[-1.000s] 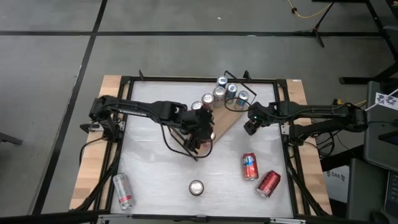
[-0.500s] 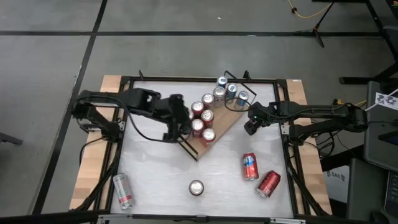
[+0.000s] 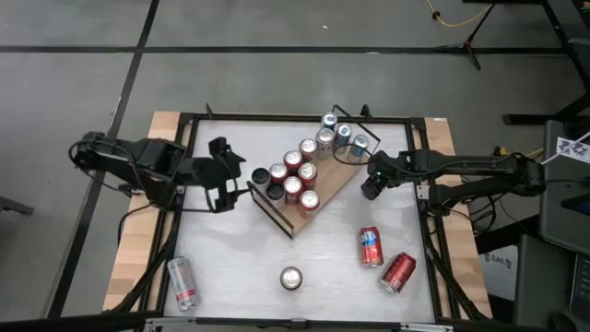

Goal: Place canned beverage on shelf
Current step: Put the red white soda can on the shelf

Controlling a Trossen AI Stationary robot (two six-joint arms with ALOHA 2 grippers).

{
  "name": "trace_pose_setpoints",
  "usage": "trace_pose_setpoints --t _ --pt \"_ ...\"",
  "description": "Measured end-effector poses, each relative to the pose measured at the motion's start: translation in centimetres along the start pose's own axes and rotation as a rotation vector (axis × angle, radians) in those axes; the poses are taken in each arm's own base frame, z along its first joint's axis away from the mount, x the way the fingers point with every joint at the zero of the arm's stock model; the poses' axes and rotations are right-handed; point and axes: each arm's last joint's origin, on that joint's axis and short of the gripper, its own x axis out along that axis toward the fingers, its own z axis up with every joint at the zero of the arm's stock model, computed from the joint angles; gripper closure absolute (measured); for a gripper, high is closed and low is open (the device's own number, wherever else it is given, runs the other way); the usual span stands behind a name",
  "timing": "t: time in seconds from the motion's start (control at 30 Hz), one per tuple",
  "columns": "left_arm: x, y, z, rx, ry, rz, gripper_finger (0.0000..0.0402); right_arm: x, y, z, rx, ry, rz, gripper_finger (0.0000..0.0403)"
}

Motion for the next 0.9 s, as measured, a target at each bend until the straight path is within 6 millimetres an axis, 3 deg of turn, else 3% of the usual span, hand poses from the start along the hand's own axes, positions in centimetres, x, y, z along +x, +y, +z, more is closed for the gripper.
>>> trace_pose_setpoints --t 0.2,0.53,0.73,0.9 --pt "1.4 -0.5 -2.9 -0.045 -0.046 -0.013 0.0024 -1.5 0.7 1.0 0.024 -0.014 0.068 0.0112" --pt "5.4 -1.8 -6.5 -0.011 0.022 0.004 0.0024 -5.5 2.0 3.2 0.040 -0.106 0.195 0.0114" --pt "6.9 -2.4 -7.6 -0.015 0.006 -0.002 0.0024 -7.5 2.6 4.5 0.053 -0.191 0.209 0.0117" --pt "7.2 -2.5 -7.9 -0.016 0.001 -0.002 0.0024 -8.0 3.8 6.2 0.035 -0.219 0.199 0.0113"
